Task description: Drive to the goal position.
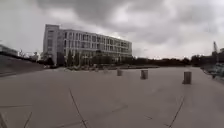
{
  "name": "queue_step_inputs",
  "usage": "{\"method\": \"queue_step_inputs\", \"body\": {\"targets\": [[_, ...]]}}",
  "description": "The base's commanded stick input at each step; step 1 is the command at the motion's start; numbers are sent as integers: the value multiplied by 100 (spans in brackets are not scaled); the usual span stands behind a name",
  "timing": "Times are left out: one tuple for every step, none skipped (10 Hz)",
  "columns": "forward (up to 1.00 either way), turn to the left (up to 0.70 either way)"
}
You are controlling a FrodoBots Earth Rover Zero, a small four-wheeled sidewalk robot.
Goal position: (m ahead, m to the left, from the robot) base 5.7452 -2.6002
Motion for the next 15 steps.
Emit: {"method": "queue_step_inputs", "body": {"targets": [[70,-33],[70,-14],[70,-3],[70,0],[70,0],[70,0],[70,0],[70,0],[70,0],[70,0],[70,0],[70,-1],[70,-9],[70,-33],[70,-35]]}}
